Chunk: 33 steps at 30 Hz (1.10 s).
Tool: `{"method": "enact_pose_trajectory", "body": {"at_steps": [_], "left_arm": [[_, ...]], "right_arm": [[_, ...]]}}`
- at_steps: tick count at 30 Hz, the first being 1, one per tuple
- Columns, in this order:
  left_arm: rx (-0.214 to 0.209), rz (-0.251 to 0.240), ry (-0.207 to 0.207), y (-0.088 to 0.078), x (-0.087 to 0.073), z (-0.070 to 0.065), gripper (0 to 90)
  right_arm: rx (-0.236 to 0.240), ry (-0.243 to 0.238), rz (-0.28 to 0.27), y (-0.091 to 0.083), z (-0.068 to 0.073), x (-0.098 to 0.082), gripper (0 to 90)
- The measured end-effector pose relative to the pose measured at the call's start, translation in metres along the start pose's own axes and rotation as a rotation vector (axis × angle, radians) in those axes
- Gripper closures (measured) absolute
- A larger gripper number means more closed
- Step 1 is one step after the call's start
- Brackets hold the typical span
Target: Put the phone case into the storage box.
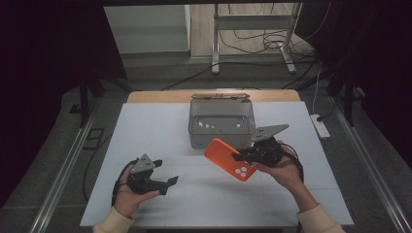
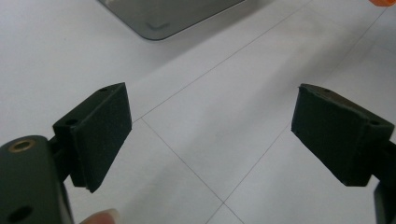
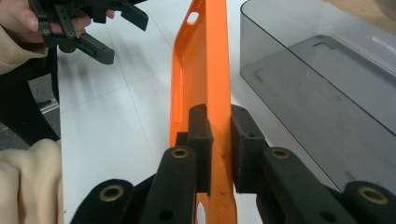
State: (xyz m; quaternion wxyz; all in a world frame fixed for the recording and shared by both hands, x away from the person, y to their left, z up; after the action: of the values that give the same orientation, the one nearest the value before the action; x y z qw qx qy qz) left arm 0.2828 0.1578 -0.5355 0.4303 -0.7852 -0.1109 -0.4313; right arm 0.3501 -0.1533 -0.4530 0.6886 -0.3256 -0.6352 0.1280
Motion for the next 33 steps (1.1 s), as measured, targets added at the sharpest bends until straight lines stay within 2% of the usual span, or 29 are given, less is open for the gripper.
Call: {"method": "enact_pose_trajectory", "body": {"at_steps": [16, 21, 24, 28, 31, 33], "left_arm": [[0.002, -0.013, 0.015, 0.0, -0.001, 0.001, 11.3], [0.009, -0.019, 0.013, 0.0, -0.002, 0.002, 11.5], [0.011, -0.016, 0.014, 0.0, -0.004, 0.002, 11.5], [0.011, -0.017, 0.012, 0.002, -0.003, 0.002, 11.5], [0.012, -0.018, 0.009, 0.001, -0.003, 0.002, 11.5], [0.014, -0.018, 0.009, 0.001, -0.003, 0.003, 11.5]], "right_arm": [[-0.01, 0.013, 0.007, 0.0, -0.001, 0.001, 80.0], [-0.026, 0.037, 0.017, 0.001, -0.001, 0.005, 80.1], [-0.038, 0.035, 0.018, 0.001, -0.002, 0.01, 80.1], [-0.062, 0.056, 0.015, -0.002, -0.003, 0.015, 80.1], [-0.094, 0.053, 0.01, -0.007, -0.005, 0.018, 80.1], [-0.096, 0.06, -0.001, -0.01, -0.005, 0.021, 80.1]]}}
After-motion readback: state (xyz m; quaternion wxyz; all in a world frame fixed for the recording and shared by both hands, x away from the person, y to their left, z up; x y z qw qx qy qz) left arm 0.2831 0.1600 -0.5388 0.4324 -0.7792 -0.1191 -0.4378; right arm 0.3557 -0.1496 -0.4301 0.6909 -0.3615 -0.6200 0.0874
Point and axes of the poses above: each handheld gripper's, and its own axes: y roughly forward along the jaws, x roughly out of its top, z roughly to its left, the point moved 5 cm from there along y, roughly forward along the jaws, and after that the axes turned 9 degrees about -y, right-handed, at the moved point
